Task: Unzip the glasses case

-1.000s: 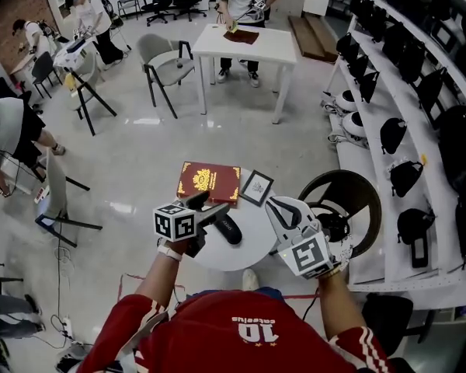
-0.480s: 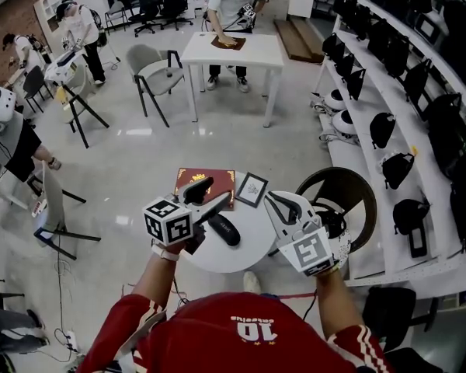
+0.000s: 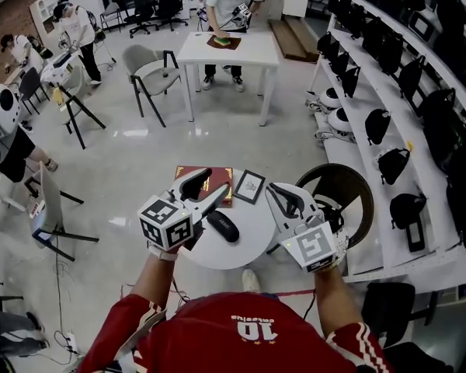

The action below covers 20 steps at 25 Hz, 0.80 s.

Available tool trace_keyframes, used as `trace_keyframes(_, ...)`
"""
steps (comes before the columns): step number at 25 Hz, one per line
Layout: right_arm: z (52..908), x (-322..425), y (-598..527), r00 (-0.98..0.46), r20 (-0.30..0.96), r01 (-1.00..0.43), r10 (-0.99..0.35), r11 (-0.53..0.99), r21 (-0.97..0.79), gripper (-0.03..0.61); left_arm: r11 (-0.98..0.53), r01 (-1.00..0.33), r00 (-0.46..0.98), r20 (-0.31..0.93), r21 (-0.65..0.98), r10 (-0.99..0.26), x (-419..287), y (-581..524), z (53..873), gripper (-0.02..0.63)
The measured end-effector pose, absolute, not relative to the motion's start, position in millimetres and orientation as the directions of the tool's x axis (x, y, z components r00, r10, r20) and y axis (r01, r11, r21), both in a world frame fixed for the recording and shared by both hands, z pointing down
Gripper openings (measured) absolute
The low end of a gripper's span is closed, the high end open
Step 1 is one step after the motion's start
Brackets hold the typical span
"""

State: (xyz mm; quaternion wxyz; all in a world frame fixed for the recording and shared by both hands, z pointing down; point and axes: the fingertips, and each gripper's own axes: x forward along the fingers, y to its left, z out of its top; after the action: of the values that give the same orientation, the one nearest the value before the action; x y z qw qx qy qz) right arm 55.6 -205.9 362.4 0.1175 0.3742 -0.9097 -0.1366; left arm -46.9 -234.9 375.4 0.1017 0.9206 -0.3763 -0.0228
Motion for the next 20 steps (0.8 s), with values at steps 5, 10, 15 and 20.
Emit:
trace_keyframes(5, 359, 57, -202, -0.681, 0.083, -0.682, -0.728, 0.671, 0.292, 0.018, -0.683, -0.712, 0.696, 0.032, 0.167, -0.718, -51, -225, 372, 0.232)
trace_keyframes(10, 350, 60, -203, -0.659, 0.041, -0.727, -0.751, 0.650, 0.219, 0.018, -0.653, -0.750, 0.658, 0.016, 0.101, -0.753, -56, -217, 357, 0.207)
trace_keyframes(15, 346, 68, -204, -0.639, 0.026, -0.755, -0.769, 0.634, 0.169, 0.018, -0.660, -0.750, 0.660, -0.014, 0.052, -0.751, -53, -212, 354, 0.189)
trace_keyframes(20, 350, 67, -206, -0.632, 0.030, -0.764, -0.774, 0.629, 0.146, 0.018, -0.639, -0.769, 0.639, 0.001, 0.017, -0.769, -57, -210, 357, 0.189)
